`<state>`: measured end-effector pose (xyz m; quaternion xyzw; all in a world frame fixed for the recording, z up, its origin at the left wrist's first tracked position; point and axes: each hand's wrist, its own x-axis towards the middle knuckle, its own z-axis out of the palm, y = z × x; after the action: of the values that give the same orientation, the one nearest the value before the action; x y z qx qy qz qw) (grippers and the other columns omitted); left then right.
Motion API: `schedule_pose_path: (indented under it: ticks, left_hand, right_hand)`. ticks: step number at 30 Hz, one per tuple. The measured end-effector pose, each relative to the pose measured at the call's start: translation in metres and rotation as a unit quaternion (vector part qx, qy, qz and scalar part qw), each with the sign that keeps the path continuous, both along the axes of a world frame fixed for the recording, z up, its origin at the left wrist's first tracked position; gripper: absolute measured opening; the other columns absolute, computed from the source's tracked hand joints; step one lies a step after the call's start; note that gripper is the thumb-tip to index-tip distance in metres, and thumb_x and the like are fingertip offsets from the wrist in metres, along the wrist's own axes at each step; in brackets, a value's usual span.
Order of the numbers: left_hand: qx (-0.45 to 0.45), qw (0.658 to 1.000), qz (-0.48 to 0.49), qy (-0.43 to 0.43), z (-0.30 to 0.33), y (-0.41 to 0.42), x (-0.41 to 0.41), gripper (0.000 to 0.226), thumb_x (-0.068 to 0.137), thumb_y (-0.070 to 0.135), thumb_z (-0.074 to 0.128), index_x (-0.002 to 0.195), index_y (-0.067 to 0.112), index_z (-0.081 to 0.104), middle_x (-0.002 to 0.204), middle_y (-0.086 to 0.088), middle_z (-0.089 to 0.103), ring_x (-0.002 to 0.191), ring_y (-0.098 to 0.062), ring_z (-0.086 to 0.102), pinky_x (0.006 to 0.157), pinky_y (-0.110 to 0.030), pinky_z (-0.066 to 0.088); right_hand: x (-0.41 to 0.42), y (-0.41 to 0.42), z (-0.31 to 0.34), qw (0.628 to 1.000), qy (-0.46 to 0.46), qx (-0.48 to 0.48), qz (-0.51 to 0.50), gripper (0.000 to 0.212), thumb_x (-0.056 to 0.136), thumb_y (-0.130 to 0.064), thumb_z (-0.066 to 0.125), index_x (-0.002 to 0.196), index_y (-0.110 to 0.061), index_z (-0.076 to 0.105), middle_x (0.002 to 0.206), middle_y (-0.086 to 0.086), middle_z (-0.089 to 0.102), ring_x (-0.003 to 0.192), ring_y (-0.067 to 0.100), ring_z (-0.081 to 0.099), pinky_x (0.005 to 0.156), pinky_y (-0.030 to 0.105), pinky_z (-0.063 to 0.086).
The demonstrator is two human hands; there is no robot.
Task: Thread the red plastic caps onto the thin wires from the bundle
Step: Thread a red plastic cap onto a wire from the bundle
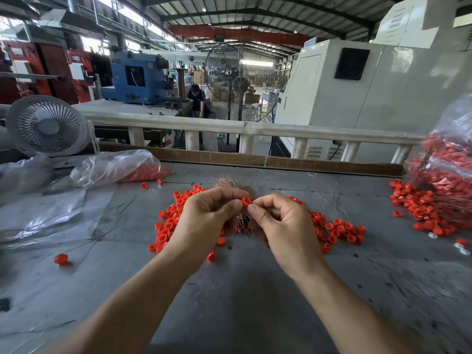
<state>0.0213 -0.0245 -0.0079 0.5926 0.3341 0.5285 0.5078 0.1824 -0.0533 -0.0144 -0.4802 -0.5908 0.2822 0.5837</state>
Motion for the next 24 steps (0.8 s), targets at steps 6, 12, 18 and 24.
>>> schedule_pose_path:
  ticks: [6,12,18,24]
  left_hand:
    - [0.025,1.0,0.005,0.008,0.0,0.0001,0.0005,0.021,0.09,0.002,0.072,0.099,0.021,0.079,0.086,-0.002,0.077,0.07,-0.004,0.066,0.063,-0.015,0.052]
    - [0.044,0.998,0.023,0.031,-0.0017,0.0003,-0.0001,0.021,0.092,0.002,0.07,0.101,0.019,0.078,0.083,0.001,0.076,0.069,-0.003,0.065,0.063,-0.015,0.051]
    - [0.035,0.998,0.033,0.04,-0.0004,-0.0001,0.0002,0.02,0.093,0.011,0.07,0.101,0.025,0.081,0.075,0.001,0.074,0.069,-0.007,0.064,0.064,-0.017,0.052]
    - [0.008,1.0,0.024,0.015,-0.0003,0.0005,-0.0006,0.02,0.093,0.01,0.068,0.098,0.024,0.082,0.075,-0.005,0.073,0.07,-0.012,0.065,0.067,-0.022,0.055]
  right_hand:
    - [0.0011,0.0002,0.0,1.0,-0.015,-0.002,0.007,0.017,0.098,-0.014,0.066,0.089,-0.026,0.074,0.076,-0.002,0.075,0.064,0.002,0.063,0.058,0.014,0.045]
    - [-0.0005,0.0,-0.0001,1.0,-0.019,-0.006,-0.001,0.012,0.097,-0.014,0.069,0.093,-0.024,0.074,0.078,-0.006,0.077,0.067,0.002,0.069,0.058,0.012,0.046]
    - [-0.0008,-0.002,0.002,1.0,-0.018,-0.005,-0.004,0.013,0.097,-0.014,0.07,0.09,-0.023,0.073,0.078,-0.009,0.077,0.067,-0.001,0.069,0.059,0.01,0.046]
    - [-0.0011,-0.0023,0.0025,1.0,-0.029,-0.007,-0.009,0.012,0.096,-0.014,0.07,0.091,-0.023,0.073,0.079,-0.01,0.077,0.071,0.003,0.071,0.061,0.012,0.048]
